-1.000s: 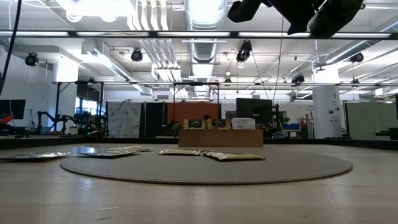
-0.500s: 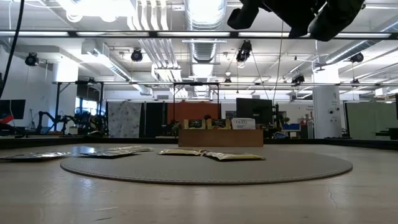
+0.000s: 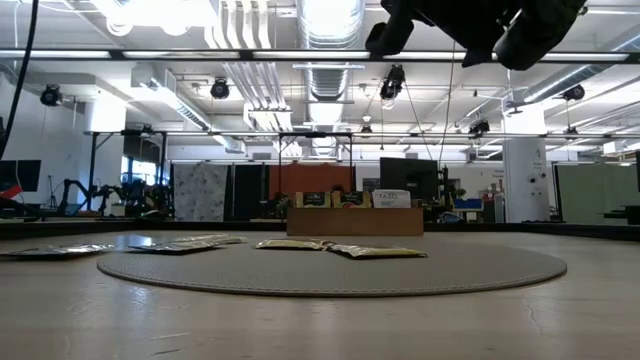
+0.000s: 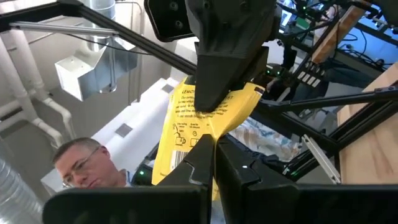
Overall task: Pick & Place Tea
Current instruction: Put the yellow tea bag into the left compartment of the wooden organizer
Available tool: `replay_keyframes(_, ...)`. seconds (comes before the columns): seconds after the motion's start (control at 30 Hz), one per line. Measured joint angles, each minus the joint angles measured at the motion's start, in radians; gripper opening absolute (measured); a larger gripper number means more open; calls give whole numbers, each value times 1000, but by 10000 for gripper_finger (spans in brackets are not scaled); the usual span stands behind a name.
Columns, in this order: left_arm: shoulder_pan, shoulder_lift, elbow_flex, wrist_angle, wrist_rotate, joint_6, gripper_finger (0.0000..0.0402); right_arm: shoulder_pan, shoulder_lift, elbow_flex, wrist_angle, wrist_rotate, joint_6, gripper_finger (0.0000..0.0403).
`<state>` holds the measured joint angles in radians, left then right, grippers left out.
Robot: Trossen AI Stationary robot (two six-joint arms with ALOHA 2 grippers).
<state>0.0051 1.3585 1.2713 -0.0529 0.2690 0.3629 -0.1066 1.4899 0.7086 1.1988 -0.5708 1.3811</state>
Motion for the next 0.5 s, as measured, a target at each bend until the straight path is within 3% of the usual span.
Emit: replay_keyframes(0.5,6,-17,1,-78,-109,5,1,-57,-6,-2,4,-53,-31,9)
